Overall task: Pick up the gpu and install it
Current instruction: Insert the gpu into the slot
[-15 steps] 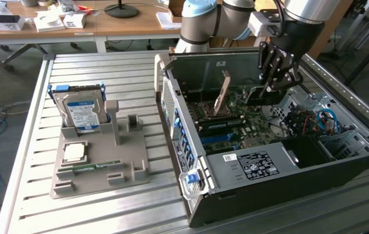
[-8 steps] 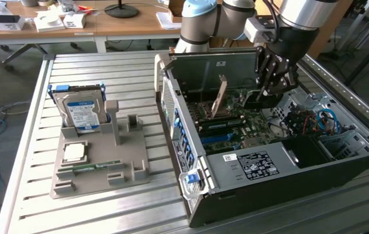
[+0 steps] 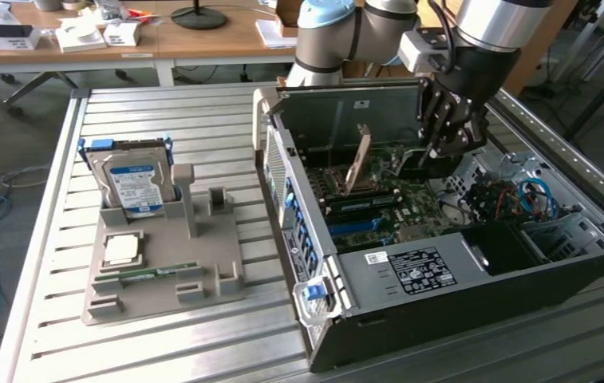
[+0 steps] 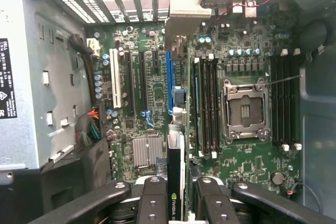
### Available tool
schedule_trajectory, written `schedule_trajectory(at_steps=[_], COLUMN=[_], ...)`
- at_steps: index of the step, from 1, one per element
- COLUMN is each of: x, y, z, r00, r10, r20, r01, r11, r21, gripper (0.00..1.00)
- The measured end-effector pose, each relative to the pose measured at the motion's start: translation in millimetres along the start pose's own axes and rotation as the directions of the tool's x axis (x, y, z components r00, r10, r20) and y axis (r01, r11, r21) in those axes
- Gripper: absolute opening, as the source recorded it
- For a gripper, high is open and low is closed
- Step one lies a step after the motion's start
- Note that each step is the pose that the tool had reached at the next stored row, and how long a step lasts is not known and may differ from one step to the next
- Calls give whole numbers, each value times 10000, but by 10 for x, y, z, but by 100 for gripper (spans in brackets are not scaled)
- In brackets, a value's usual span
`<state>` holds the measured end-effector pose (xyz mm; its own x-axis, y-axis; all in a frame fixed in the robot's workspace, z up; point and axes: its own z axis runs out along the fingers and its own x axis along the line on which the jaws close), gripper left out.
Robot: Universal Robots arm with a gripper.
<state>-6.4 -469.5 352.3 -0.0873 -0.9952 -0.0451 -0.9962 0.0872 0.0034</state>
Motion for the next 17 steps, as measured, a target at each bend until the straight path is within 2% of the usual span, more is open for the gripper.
schedule_trajectory(at_steps=[12, 17], x=[10, 11], y=[-1, -1], z=[213, 230], r00=[10000, 10000], r10=[0, 0], r20=[-1, -4], r01=[0, 0], r11=[10000, 10000], r21=[-1, -2], gripper=[26, 26])
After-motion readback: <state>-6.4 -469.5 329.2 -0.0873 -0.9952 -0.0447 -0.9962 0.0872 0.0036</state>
